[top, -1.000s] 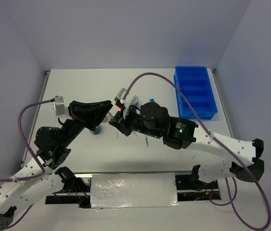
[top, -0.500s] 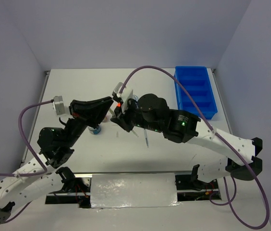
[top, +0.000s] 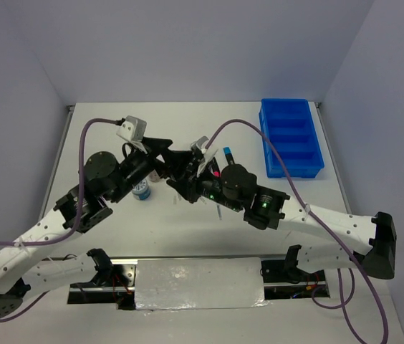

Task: Sort the stationery into containers
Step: Place the pen in the storage box.

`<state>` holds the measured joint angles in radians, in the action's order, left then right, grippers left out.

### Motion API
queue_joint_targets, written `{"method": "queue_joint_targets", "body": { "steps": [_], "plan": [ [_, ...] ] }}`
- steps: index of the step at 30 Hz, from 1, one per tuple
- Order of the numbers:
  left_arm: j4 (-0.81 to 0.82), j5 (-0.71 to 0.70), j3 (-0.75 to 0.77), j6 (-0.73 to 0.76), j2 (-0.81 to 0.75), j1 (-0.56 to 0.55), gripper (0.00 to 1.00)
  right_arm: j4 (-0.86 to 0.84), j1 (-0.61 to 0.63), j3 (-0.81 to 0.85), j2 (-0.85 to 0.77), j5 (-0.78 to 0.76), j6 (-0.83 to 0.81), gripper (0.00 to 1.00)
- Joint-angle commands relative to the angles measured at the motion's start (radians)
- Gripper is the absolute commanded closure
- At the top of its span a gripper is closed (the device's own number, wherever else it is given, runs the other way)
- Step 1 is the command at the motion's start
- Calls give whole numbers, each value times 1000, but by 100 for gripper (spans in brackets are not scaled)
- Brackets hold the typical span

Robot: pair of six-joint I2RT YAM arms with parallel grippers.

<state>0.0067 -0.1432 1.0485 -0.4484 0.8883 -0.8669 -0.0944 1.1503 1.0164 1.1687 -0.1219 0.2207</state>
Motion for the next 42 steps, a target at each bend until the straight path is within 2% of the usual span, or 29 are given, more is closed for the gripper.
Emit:
{"method": "queue_joint_targets", "body": {
  "steps": [1,3,4,6,7,8,10,12,13,16,18,19,23,29,32,36,42],
  "plan": [
    [-62,-83,92,-39,21,-26,1,-64,-40,-10,8,-45,117,100],
    [-120,-217,146,-97,29,-23,1,-30,-98,-28,9,-70,178,100],
    [-196,-337,218,-110,37,-23,1,-4,-119,-41,5,-79,199,100],
    [-316,-485,307,-182,70,-23,1,39,-196,-64,-15,-119,280,100],
    [-380,-613,394,-200,83,-21,1,67,-227,-71,-24,-172,320,100],
    [-492,-660,433,-213,93,-21,1,125,-266,-88,-35,-195,360,100],
    [-571,-722,482,-217,103,-21,1,210,-394,-107,-70,-251,481,100],
    [-602,-708,458,-187,52,-23,1,252,-487,-127,-104,-303,567,100],
    [-596,-688,397,-171,26,-21,1,289,-570,-133,-113,-402,601,100],
    [-551,-528,235,-101,-106,-21,1,340,-723,-148,-129,-580,719,100],
    [-568,-498,133,-73,-188,-21,1,351,-800,-139,-106,-610,764,100],
    [-585,-498,108,-69,-210,-21,1,381,-880,-125,-92,-614,785,100],
    [-663,-552,-7,-78,-276,-21,1,499,-1021,-32,46,-598,957,100],
    [-680,-461,-82,-81,-270,-21,1,760,-1064,111,264,-659,1287,100],
    [-688,-449,-91,-75,-258,-21,1,870,-1089,206,374,-657,1356,100],
    [-679,-432,-100,-59,-258,-21,1,907,-1098,261,457,-654,1399,100],
    [-679,-431,-100,-50,-259,-21,1,883,-1120,232,486,-625,1456,99]
  ]
}}
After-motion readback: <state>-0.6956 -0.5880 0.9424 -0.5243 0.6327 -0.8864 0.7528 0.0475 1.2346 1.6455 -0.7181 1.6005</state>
